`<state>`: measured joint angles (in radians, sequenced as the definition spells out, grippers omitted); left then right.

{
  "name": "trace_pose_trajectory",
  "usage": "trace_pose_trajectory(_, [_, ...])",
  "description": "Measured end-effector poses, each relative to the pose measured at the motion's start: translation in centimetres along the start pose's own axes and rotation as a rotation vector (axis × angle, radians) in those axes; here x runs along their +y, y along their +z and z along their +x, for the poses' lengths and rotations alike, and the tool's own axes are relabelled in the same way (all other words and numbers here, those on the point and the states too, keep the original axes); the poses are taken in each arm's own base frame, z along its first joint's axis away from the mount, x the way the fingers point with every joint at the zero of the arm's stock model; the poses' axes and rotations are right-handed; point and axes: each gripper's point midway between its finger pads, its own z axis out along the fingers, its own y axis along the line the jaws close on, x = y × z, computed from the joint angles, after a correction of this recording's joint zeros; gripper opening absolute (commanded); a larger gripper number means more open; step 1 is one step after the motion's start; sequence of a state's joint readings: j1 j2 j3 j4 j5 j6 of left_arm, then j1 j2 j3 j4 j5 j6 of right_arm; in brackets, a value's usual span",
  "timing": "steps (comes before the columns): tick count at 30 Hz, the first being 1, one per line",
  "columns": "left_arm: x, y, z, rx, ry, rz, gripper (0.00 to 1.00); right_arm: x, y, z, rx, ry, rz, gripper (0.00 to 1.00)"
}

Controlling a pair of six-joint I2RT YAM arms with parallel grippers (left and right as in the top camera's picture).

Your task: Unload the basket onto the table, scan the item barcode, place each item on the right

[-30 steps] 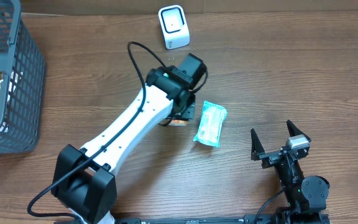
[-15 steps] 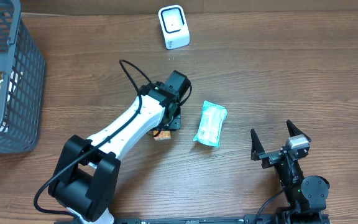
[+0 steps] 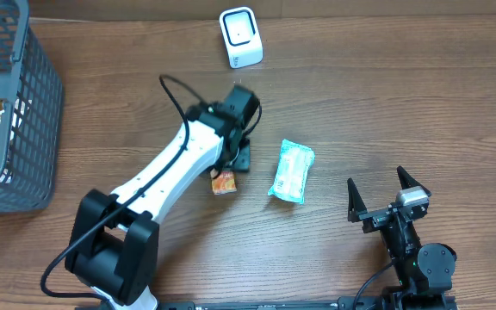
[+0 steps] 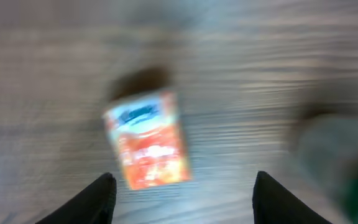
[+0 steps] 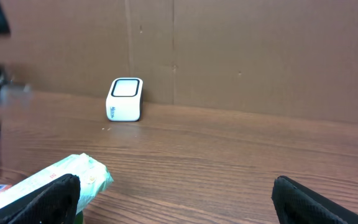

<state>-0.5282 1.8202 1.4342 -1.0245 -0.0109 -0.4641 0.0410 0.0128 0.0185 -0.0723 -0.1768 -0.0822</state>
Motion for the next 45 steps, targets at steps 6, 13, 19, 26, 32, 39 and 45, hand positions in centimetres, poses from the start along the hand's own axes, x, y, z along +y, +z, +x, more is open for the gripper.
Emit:
trace_pose_trajectory(6, [-4.0, -3.6, -2.0, -0.073, 0.137, 0.121, 0.69, 0.0, 0.0, 0.0, 0.000, 0.000, 0.000, 1.00])
trace_pose_trajectory(13, [-7.3, -4.0, -0.8, -0.081, 0.239, 0.177, 0.99, 0.0, 0.0, 0.0, 0.000, 0.000, 0.000, 1.00])
trace_pose_trajectory(19, [-9.2, -4.2, -0.2, -0.093, 0.284, 0.205, 0.99, 0.0, 0.0, 0.0, 0.000, 0.000, 0.000, 1.00])
trace_pose_trajectory(26, [-11.4, -3.7, 0.5, -0.103, 0.334, 0.225, 0.97, 0.0, 0.0, 0.0, 0.000, 0.000, 0.000, 1.00])
trace_pose_trajectory(32, [-12.4, -1.2, 1.7, -0.043, 0.362, 0.205, 0.92, 0.0, 0.0, 0.0, 0.000, -0.001, 0.001, 1.00])
trace_pose_trajectory(39, [-13.0, 0.7, 2.8, 0.008, 0.366, 0.190, 0.65, 0.0, 0.0, 0.0, -0.001, -0.001, 0.000, 1.00])
trace_pose_trajectory(45, [-13.0, 1.1, 3.0, 0.021, 0.360, 0.184, 0.52, 0.0, 0.0, 0.0, 0.000, 0.000, 0.000, 1.00])
